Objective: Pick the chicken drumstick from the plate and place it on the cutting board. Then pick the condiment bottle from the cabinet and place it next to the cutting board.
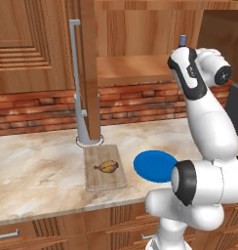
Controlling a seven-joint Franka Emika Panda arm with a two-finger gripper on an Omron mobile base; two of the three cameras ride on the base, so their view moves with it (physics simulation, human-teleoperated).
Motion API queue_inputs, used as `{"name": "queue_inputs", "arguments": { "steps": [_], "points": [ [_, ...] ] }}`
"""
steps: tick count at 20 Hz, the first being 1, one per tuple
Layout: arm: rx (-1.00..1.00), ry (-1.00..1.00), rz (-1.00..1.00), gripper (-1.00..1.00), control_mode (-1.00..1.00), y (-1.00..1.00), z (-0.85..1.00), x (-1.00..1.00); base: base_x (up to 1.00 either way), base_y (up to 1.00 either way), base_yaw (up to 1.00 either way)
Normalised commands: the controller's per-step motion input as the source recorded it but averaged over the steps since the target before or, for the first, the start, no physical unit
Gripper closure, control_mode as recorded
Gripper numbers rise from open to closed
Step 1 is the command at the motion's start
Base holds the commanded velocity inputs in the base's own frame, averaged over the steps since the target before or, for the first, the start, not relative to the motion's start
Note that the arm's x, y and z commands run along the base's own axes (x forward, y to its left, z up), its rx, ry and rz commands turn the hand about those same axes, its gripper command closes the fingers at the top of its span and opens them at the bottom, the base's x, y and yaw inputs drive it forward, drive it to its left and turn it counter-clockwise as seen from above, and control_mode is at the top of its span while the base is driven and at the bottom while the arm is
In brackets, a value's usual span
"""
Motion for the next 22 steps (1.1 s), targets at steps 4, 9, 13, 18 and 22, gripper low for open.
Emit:
{"name": "queue_inputs", "arguments": {
  "steps": [4,9,13,18,22],
  "points": [
    [0.16,0.0,0.0,-1.0,-1.0,0.25,0.38,0.0,0.0,0.0,0.0],
    [0.12,0.0,0.0,-1.0,-1.0,0.11,0.36,0.0,0.0,0.0,0.0],
    [0.06,0.01,0.0,-1.0,-1.0,0.0,0.24,0.0,0.0,0.0,0.0],
    [0.01,0.04,0.0,-1.0,-1.0,0.0,0.06,0.02,0.0,0.0,0.0],
    [0.0,0.05,0.0,-1.0,-1.0,0.02,0.08,0.04,0.0,0.0,0.0]
  ]
}}
